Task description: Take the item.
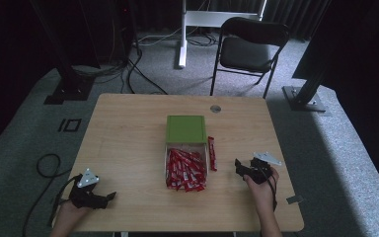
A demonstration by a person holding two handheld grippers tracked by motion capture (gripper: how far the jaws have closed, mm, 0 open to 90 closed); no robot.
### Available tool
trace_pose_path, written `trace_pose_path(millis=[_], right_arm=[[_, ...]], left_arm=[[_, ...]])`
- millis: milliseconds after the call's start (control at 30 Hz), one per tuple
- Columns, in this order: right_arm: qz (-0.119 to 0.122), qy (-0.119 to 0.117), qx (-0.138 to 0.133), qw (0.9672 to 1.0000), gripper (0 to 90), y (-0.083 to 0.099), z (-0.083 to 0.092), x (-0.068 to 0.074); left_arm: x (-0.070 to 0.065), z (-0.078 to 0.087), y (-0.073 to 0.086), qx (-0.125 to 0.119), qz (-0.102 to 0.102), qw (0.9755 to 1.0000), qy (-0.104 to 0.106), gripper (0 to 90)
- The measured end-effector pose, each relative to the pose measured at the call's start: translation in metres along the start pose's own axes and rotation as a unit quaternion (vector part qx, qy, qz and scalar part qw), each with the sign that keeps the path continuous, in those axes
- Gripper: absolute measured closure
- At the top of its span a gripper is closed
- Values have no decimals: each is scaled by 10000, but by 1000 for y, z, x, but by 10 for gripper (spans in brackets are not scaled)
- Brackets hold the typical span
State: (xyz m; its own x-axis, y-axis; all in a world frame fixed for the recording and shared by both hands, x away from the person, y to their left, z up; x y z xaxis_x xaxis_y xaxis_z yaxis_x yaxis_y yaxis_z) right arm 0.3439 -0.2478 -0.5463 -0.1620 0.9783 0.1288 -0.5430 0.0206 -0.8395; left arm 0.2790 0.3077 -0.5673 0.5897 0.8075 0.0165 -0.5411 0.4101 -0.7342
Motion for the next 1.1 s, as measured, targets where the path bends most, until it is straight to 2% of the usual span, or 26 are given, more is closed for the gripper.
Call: trace_pose_path(millis=[167,333,367,433,733,1100], right_arm=[[11,-24,-39,10000,201,3,5,-6],[161,-1,-111,9998,192,8,11,-15],[210,36,-86,9997,192,9,12,-16],[133,45,-61,9999,192,12,14,-19],[115,213,159,9996,192,27,21,-35],[70,414,335,9986,191,38,28,-46]], left_arm=[[0,0,0,0,0,10000,0,8],[0,0,0,-1,1,10000,0,8],[0,0,0,-1,0,10000,0,8],[0,0,0,0,0,10000,0,8],[0,0,0,0,0,10000,0,8],[0,0,0,-1,0,10000,-1,8]])
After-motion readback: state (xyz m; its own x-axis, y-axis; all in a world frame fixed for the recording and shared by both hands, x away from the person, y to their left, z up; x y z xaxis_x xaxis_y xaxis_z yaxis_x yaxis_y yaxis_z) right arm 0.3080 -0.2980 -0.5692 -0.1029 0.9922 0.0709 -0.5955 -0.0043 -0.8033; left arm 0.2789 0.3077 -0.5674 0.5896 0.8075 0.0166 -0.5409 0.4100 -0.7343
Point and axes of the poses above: each handheld gripper's, and its own axes: z roughly backward along the jaws, y roughly out of its underside, x roughly to its left, the point moved 2 cm from there along -z, roughly forward along the jaws, and after that the axes turned 4 degrees about -x, right-handed, at the moved point
